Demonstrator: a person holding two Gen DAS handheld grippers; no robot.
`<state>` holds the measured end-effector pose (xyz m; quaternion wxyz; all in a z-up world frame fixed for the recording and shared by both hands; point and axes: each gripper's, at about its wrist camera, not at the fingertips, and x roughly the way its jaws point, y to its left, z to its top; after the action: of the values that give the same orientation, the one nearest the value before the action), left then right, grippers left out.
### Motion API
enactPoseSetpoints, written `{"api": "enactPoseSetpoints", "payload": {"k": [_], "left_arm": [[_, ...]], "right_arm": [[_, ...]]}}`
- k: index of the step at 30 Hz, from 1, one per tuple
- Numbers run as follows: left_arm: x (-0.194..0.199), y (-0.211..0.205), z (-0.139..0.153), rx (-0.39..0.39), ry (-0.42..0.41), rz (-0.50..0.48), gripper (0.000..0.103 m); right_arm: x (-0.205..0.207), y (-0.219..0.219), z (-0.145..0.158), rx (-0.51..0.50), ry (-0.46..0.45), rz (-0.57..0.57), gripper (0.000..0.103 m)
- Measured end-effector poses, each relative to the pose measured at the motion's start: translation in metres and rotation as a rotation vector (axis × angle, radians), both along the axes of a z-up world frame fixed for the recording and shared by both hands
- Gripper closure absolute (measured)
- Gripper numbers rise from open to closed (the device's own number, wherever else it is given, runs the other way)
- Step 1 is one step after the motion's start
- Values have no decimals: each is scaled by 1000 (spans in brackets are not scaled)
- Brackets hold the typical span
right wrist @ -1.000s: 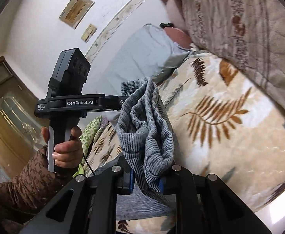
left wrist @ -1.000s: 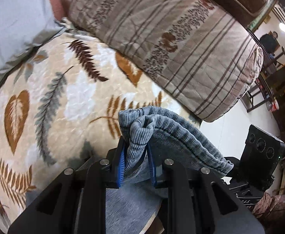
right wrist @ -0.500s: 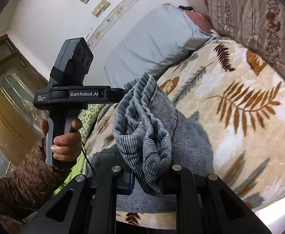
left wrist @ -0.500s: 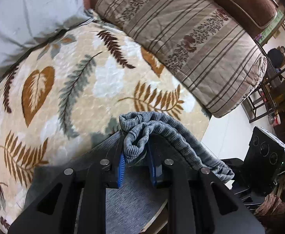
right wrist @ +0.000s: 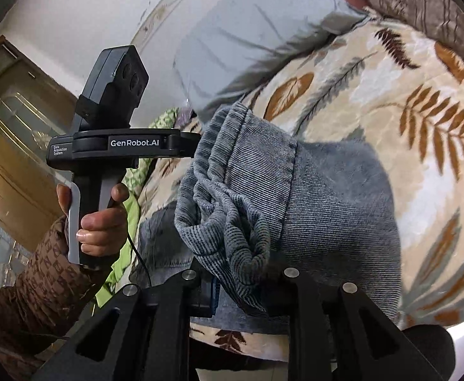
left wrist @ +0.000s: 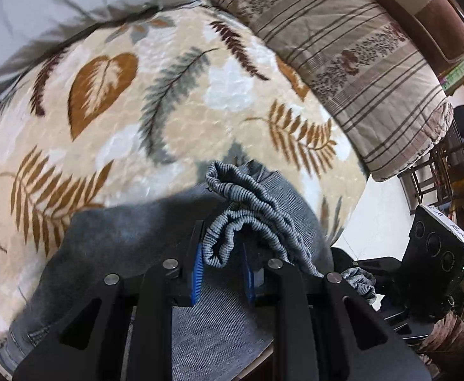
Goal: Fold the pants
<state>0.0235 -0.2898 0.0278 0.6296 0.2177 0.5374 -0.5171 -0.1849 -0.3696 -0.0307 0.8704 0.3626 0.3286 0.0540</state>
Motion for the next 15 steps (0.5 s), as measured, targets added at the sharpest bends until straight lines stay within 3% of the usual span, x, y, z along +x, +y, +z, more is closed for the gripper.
{"api": "enactPoseSetpoints", "payload": {"k": [15], "left_arm": [[9, 35, -49, 85, 12, 48, 85]], "right_arm": [[28, 18, -33, 16, 117, 77, 77]]}}
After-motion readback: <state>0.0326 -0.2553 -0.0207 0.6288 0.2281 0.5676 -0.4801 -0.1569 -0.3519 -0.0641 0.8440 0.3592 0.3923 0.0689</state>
